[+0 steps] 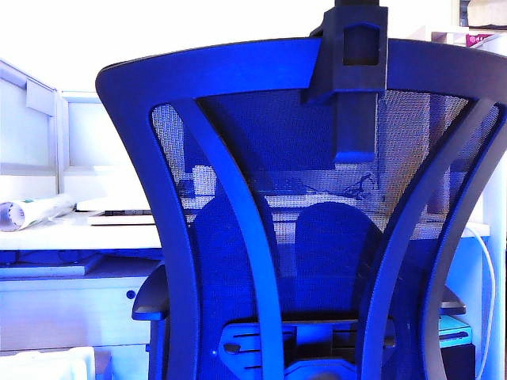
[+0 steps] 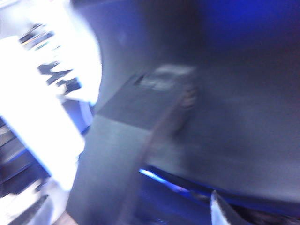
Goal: Pull out the black chair under the table.
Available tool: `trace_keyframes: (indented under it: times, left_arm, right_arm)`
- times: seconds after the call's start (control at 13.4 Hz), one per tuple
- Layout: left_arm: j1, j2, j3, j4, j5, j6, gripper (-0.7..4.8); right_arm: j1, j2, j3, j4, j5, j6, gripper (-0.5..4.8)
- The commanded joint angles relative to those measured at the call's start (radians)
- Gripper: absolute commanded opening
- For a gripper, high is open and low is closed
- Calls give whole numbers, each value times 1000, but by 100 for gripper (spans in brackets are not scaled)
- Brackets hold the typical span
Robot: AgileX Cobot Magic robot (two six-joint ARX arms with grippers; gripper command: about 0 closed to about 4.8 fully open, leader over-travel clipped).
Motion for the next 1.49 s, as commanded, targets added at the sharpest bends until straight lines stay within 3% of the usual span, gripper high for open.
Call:
trace_keyframes:
  times: [0.07, 0.22, 0.3, 0.45, 0.52, 0.6, 0.67, 1.04, 1.34, 1.49]
  left_arm:
    - [1, 0, 0, 10, 5, -3, -5]
    - [1, 0, 0, 10, 5, -3, -5]
    - [1, 0, 0, 10, 5, -3, -5]
    - [1, 0, 0, 8, 4, -3, -5]
    - [1, 0, 0, 2, 2, -3, -5]
    - [1, 0, 0, -2, 0, -3, -5]
    - [1, 0, 0, -3, 0, -3, -5]
    - [2, 0, 0, -7, 1, -3, -5]
    - [2, 0, 0, -54, -75, 8, -5]
    - [2, 0, 0, -90, -167, 11, -5]
  right_arm:
    - [-2, -77, 1, -94, 189, -78, 436]
    - [-2, -117, -2, -154, 238, -90, 436]
    - [-3, -349, -236, -164, 396, -103, 427]
    - [-3, -589, -470, -105, 555, -116, 426]
    - [-3, -629, -526, -83, 576, -130, 414]
    - [-3, -669, -618, -34, 588, -131, 361]
    - [-5, -677, -668, 2, 596, -134, 358]
    - [-110, -677, -760, 66, 568, -160, 323]
    - [-346, -677, -848, 122, 383, -132, 319]
    - [-423, -678, -884, 147, 325, -117, 190]
